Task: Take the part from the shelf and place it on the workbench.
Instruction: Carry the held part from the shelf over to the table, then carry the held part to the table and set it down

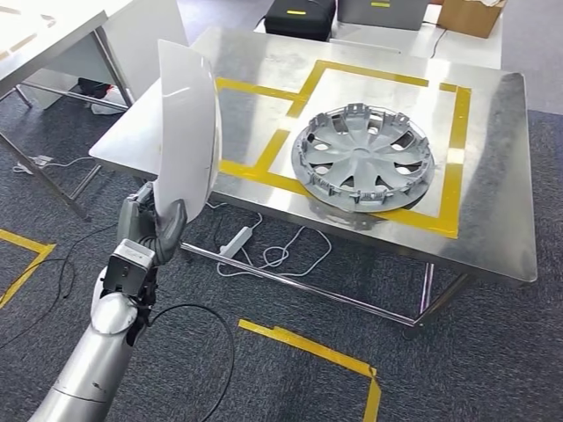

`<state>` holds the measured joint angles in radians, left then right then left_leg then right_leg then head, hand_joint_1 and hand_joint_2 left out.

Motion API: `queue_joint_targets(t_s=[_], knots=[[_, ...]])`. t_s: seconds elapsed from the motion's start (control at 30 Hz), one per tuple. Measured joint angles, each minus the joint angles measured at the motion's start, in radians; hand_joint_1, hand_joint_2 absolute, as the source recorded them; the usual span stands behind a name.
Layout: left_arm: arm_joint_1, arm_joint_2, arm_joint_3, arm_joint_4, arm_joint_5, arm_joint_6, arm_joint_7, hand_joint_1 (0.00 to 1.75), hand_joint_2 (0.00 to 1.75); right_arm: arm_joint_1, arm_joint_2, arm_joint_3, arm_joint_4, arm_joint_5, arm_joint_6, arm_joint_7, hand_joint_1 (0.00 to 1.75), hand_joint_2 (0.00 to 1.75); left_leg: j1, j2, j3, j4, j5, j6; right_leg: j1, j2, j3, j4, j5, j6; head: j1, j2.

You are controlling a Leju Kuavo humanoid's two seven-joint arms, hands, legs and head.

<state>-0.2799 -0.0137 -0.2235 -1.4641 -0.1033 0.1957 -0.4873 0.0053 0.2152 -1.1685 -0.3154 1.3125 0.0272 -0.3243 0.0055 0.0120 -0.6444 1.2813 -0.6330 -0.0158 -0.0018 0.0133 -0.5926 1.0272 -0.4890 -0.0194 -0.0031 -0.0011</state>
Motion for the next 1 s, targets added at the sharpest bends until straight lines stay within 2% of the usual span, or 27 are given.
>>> queue_joint_targets(t_s=[0.03, 0.07, 0.1, 0.17, 0.2, 0.23, 0.27, 0.3, 0.37, 0.4, 0.43, 0.5, 0.53, 0.57, 0.6, 0.67, 0.7, 0.73, 0.8, 0.87, 0.93, 1.0], knots=[[-0.003, 0.0, 0.001, 0.009, -0.001, 0.006, 0.001, 1.75, 1.75, 0.001, 0.0, 0.0, 0.0, 0.0, 0.0, 0.0, 0.0, 0.0, 0.0, 0.0, -0.033, 0.038, -0.015, 0.0, 0.001, 0.007, 0.007, 0.0, -0.006, 0.0, 0.0, 0.0], [-0.005, 0.001, 0.001, 0.016, -0.002, 0.009, 0.001, 1.75, 1.75, 0.002, 0.0, 0.0, 0.001, 0.001, -0.001, 0.0, 0.0, 0.0, -0.001, -0.001, -0.049, 0.042, -0.008, 0.003, 0.002, 0.015, 0.017, 0.0, -0.013, 0.0, 0.0, 0.0], [-0.008, 0.001, 0.001, 0.022, -0.003, 0.01, 0.002, 1.75, 1.75, 0.002, 0.0, 0.0, 0.001, 0.001, -0.001, 0.0, 0.0, 0.0, -0.002, -0.003, -0.05, 0.01, 0.023, 0.008, 0.003, 0.022, 0.028, 0.0, -0.021, 0.0, 0.0, 0.0], [-0.017, 0.001, 0.001, 0.03, -0.003, 0.011, 0.002, 1.75, 1.75, 0.003, 0.0, 0.0, 0.004, 0.001, -0.001, 0.0, 0.0, 0.0, -0.009, -0.016, -0.023, -0.119, 0.125, 0.025, 0.005, 0.033, 0.05, 0.0, -0.036, 0.003, 0.001, 0.0], [-0.022, 0.002, 0.002, 0.035, -0.003, 0.011, 0.002, 1.75, 1.75, 0.002, 0.0, 0.0, 0.006, 0.001, -0.001, 0.0, 0.0, 0.0, -0.014, -0.024, -0.009, -0.172, 0.151, 0.034, 0.005, 0.039, 0.056, -0.001, -0.043, 0.006, 0.001, 0.0], [-0.026, 0.003, 0.002, 0.039, -0.003, 0.012, 0.002, 1.75, 1.75, 0.001, 0.0, 0.0, 0.008, 0.001, -0.001, 0.0, 0.0, 0.0, -0.018, -0.032, 0.002, -0.21, 0.166, 0.041, 0.004, 0.044, 0.06, -0.003, -0.05, 0.012, 0.0, 0.0], [-0.028, 0.002, 0.003, 0.042, -0.003, 0.013, 0.003, 1.75, 1.75, 0.001, 0.0, 0.0, 0.009, 0.001, -0.001, 0.0, 0.0, 0.0, -0.022, -0.036, 0.007, -0.229, 0.165, 0.048, 0.004, 0.048, 0.063, -0.002, -0.052, 0.018, -0.001, 0.0], [-0.03, 0.002, 0.003, 0.045, -0.003, 0.013, 0.003, 1.75, 1.75, 0.0, 0.0, 0.0, 0.01, 0.001, -0.001, 0.0, 0.0, 0.0, -0.023, -0.035, 0.015, -0.239, 0.158, 0.054, 0.004, 0.051, 0.067, -0.003, -0.051, 0.024, -0.002, 0.0], [-0.035, 0.0, 0.003, 0.047, -0.004, 0.013, 0.004, 1.75, 1.75, 0.001, -0.004, 0.0, 0.01, 0.001, -0.001, 0.0, 0.0, 0.0, -0.019, -0.027, 0.041, -0.26, 0.168, 0.063, 0.006, 0.044, 0.072, 0.007, -0.052, 0.036, -0.003, 0.0], [-0.039, -0.001, 0.004, 0.048, -0.004, 0.013, 0.004, 1.75, 1.75, 0.001, -0.006, 0.0, 0.011, 0.001, -0.001, -0.001, 0.0, 0.0, -0.016, -0.023, 0.055, -0.266, 0.167, 0.066, 0.007, 0.034, 0.061, 0.03, -0.06, 0.041, 0.001, 0.0], [-0.042, -0.002, 0.004, 0.05, -0.004, 0.014, 0.004, 1.75, 1.75, 0.0, -0.008, 0.0, 0.011, 0.001, -0.001, -0.001, 0.0, 0.0, -0.014, -0.019, 0.067, -0.27, 0.165, 0.068, 0.006, 0.022, 0.036, 0.072, -0.074, 0.046, 0.004, 0.0], [-0.046, -0.003, 0.004, 0.054, -0.006, 0.02, 0.007, 1.75, 1.75, -0.003, -0.008, 0.0, 0.013, 0.002, -0.002, -0.001, 0.0, 0.0, -0.015, -0.012, 0.08, -0.273, 0.152, 0.073, 0.002, 0.002, -0.046, 0.189, -0.113, 0.056, 0.01, 0.0], [-0.046, -0.003, 0.004, 0.058, -0.008, 0.024, 0.009, 1.75, 1.75, -0.002, -0.009, 0.0, 0.013, 0.002, -0.002, 0.0, 0.0, 0.0, -0.015, -0.009, 0.086, -0.273, 0.144, 0.073, -0.001, -0.002, -0.084, 0.23, -0.122, 0.06, 0.01, 0.0], [-0.047, -0.003, 0.004, 0.064, -0.011, 0.03, 0.012, 1.75, 1.75, -0.001, -0.009, 0.0, 0.014, 0.002, -0.003, 0.0, 0.0, 0.0, -0.015, -0.007, 0.094, -0.273, 0.136, 0.073, -0.002, -0.004, -0.11, 0.242, -0.115, 0.063, 0.01, 0.0], [-0.049, -0.004, 0.004, 0.071, -0.014, 0.036, 0.015, 1.75, 1.75, 0.0, -0.01, 0.0, 0.015, 0.002, -0.004, 0.0, 0.0, 0.0, -0.015, -0.004, 0.105, -0.273, 0.126, 0.071, -0.003, -0.006, -0.119, 0.221, -0.086, 0.064, 0.01, 0.0], [-0.057, -0.004, 0.004, 0.086, -0.019, 0.049, 0.018, 1.75, 1.75, 0.001, -0.012, 0.0, 0.017, 0.003, -0.007, 0.0, 0.0, 0.0, -0.015, 0.004, 0.132, -0.273, 0.104, 0.067, -0.002, -0.019, -0.097, 0.112, 0.006, 0.06, 0.01, 0.0], [-0.063, -0.004, 0.004, 0.093, -0.021, 0.055, 0.019, 1.75, 1.75, 0.0, -0.013, 0.0, 0.019, 0.004, -0.008, 0.0, 0.0, 0.0, -0.016, 0.009, 0.143, -0.274, 0.094, 0.063, 0.003, -0.031, -0.086, 0.063, 0.037, 0.055, 0.009, 0.0], [-0.068, -0.004, 0.004, 0.102, -0.023, 0.062, 0.02, 1.75, 1.75, -0.001, -0.015, 0.0, 0.02, 0.004, -0.01, 0.0, 0.0, 0.0, -0.017, 0.013, 0.149, -0.275, 0.086, 0.058, 0.008, -0.042, -0.074, 0.026, 0.052, 0.048, 0.009, 0.0], [-0.076, -0.004, 0.005, 0.117, -0.025, 0.075, 0.024, 1.75, 1.75, -0.002, -0.017, 0.0, 0.024, 0.005, -0.014, 0.0, 0.0, 0.0, -0.019, 0.02, 0.159, -0.278, 0.077, 0.048, 0.015, -0.048, -0.065, -0.001, 0.044, 0.032, 0.008, 0.0], [-0.084, -0.006, 0.006, 0.128, -0.029, 0.09, 0.029, 1.75, 1.75, -0.001, -0.019, 0.0, 0.027, 0.005, -0.017, 0.0, 0.0, 0.0, -0.02, 0.02, 0.161, -0.265, 0.073, 0.038, 0.009, -0.036, -0.045, -0.016, 0.039, 0.019, 0.007, 0.0], [-0.1, -0.006, 0.007, 0.142, -0.039, 0.111, 0.034, 1.75, 1.75, -0.003, -0.02, -0.001, 0.03, 0.006, -0.02, -0.001, 0.0, 0.0, -0.016, 0.008, 0.121, -0.186, 0.07, 0.026, 0.001, -0.025, -0.023, -0.025, 0.031, 0.012, 0.005, 0.0], [-0.115, -0.006, 0.008, 0.168, -0.053, 0.132, 0.044, 1.75, 1.75, -0.007, -0.021, -0.001, 0.033, 0.01, -0.022, -0.001, 0.0, 0.0, -0.007, -0.002, 0.036, -0.055, 0.036, 0.013, -0.005, -0.013, -0.001, -0.028, 0.016, 0.008, 0.004, 0.0]])
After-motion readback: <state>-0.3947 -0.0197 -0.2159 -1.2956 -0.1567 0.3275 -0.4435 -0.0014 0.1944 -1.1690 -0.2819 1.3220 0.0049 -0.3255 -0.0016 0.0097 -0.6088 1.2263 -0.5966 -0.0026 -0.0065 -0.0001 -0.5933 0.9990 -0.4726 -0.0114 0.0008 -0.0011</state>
